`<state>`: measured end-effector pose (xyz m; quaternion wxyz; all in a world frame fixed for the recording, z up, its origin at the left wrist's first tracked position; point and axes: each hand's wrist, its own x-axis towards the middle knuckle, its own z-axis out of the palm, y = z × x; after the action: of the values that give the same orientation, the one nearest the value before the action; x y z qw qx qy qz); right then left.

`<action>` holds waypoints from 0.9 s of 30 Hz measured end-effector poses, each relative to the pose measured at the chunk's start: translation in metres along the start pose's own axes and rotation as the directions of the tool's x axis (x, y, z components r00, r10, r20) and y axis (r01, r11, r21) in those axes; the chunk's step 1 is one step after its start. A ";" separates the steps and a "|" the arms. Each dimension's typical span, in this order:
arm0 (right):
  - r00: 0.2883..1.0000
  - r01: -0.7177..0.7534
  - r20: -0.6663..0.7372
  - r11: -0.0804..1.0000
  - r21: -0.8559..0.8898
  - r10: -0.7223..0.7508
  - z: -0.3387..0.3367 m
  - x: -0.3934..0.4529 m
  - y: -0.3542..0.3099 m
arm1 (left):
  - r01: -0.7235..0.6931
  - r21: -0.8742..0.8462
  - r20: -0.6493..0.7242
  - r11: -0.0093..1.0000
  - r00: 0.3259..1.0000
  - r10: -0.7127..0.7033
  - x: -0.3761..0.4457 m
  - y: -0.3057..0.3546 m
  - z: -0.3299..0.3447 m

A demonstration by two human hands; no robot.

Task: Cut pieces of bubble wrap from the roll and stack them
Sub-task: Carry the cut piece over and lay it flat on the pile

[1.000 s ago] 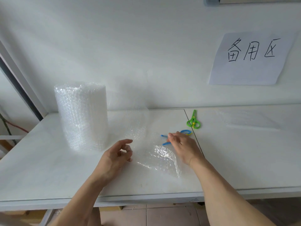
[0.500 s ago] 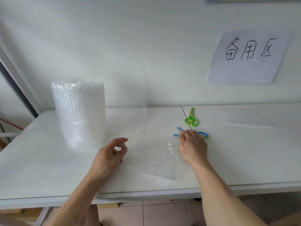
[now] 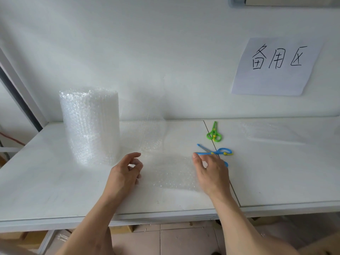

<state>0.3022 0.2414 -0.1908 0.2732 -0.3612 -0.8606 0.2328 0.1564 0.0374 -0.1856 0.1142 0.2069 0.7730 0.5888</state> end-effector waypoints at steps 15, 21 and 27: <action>0.989 0.017 0.147 0.942 -0.336 0.035 0.012 -0.017 -0.012 | 0.032 0.396 -0.093 0.918 0.996 0.005 0.016 -0.001 0.007; 0.984 0.015 0.173 0.935 -0.354 0.050 0.009 -0.016 -0.017 | -0.018 0.449 -0.104 0.893 0.992 0.073 0.011 -0.004 0.009; 0.975 0.017 0.212 0.935 -0.353 0.062 0.006 -0.012 -0.028 | -0.055 0.575 -0.044 0.817 0.994 0.098 0.012 -0.003 0.011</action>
<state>0.2912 0.2130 -0.1821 0.1046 -0.3863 -0.9090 0.1162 0.1502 0.0514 -0.1904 -0.0043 0.2414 0.9087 0.3406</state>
